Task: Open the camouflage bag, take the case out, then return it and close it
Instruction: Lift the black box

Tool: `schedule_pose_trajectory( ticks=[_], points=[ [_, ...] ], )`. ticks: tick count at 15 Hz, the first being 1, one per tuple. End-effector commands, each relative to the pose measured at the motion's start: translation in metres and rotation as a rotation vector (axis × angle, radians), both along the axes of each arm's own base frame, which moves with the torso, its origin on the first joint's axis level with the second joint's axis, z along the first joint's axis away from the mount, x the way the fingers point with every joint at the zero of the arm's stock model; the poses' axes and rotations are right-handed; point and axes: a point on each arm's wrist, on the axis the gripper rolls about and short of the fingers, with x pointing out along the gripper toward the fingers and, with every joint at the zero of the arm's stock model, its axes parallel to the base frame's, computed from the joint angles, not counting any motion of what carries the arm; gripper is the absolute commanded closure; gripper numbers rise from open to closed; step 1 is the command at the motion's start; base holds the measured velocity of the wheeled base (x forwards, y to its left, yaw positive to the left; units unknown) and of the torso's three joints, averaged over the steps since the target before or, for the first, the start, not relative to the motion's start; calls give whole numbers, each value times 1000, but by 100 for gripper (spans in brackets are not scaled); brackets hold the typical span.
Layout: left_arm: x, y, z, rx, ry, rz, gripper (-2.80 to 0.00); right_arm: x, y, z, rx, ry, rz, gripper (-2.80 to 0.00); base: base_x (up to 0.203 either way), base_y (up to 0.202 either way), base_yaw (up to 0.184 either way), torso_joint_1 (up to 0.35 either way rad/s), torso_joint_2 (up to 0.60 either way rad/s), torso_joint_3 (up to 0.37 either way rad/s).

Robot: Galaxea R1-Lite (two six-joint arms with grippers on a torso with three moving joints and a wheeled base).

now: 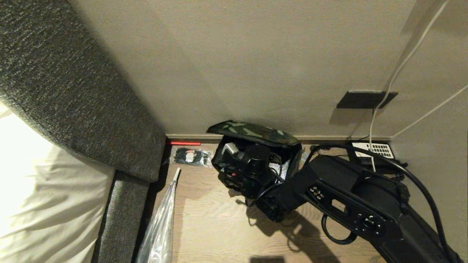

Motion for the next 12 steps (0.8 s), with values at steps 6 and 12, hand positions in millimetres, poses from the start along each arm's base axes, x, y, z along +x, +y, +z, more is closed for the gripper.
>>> schedule_pose_trajectory(
  ticks=[6,12],
  points=[
    [0,0,-1,-1,1,2,0,4,4,-39,81,114,253,0,0,0,0,0,0,0],
    [0,0,-1,-1,1,1,0,18,-8,-94,58,204,337,0,0,0,0,0,0,0]
  ],
)
